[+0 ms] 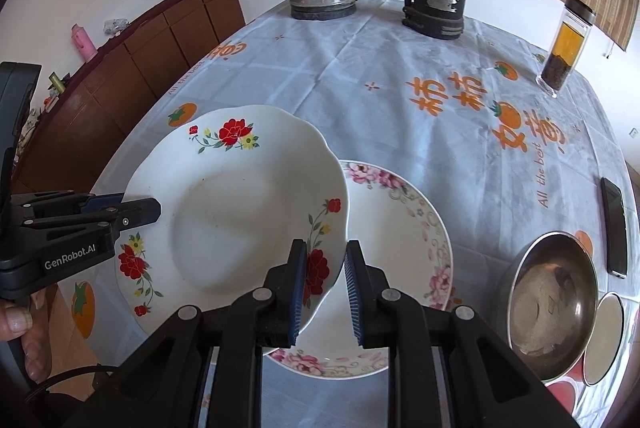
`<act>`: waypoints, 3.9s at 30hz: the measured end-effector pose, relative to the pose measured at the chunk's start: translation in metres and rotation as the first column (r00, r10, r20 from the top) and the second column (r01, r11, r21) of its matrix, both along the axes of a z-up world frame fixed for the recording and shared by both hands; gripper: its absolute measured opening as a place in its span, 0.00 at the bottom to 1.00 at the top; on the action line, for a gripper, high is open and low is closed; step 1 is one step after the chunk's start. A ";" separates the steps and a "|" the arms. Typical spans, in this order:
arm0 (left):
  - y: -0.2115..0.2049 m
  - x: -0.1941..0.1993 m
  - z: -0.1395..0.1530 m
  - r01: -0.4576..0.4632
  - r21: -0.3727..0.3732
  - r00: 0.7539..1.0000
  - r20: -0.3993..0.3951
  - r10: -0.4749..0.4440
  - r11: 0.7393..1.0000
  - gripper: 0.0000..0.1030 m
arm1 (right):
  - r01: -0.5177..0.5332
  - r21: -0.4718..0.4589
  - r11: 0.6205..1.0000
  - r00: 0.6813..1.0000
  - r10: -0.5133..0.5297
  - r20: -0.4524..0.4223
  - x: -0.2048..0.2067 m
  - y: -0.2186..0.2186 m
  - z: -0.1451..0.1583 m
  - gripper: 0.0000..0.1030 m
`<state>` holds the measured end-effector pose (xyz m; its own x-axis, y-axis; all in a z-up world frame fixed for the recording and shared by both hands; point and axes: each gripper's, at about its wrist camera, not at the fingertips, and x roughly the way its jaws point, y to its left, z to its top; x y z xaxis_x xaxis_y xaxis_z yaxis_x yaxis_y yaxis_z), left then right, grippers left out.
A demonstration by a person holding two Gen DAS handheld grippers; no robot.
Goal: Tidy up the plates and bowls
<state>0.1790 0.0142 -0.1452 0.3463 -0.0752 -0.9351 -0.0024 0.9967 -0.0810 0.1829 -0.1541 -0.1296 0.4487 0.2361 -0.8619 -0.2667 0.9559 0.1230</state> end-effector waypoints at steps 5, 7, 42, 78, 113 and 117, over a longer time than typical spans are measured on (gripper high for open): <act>-0.012 0.001 0.000 0.023 -0.002 1.000 0.001 -0.023 1.000 0.22 | 0.023 0.000 1.000 1.000 -0.023 0.001 -0.002 -0.012 0.000 0.21; -0.016 0.002 0.000 0.030 -0.003 1.000 0.002 -0.030 1.000 0.22 | 0.032 -0.001 0.999 0.999 -0.032 0.002 -0.002 -0.016 0.000 0.21; -0.061 0.012 -0.010 0.135 -0.008 0.991 -0.003 -0.135 0.991 0.22 | 0.126 -0.021 0.992 0.992 -0.126 -0.012 -0.003 -0.060 -0.012 0.21; -0.070 0.017 -0.022 0.166 -0.016 0.986 -0.021 -0.166 0.986 0.22 | 0.139 -0.037 0.990 0.990 -0.140 -0.028 0.000 -0.067 -0.022 0.21; -0.068 0.022 -0.030 0.168 -0.008 0.985 -0.033 -0.168 0.986 0.22 | 0.125 -0.046 0.991 0.991 -0.127 -0.050 0.002 -0.064 -0.032 0.21; -0.067 0.023 -0.031 0.169 -0.004 0.985 -0.037 -0.169 0.986 0.22 | 0.122 -0.045 0.992 0.991 -0.124 -0.055 0.002 -0.064 -0.033 0.21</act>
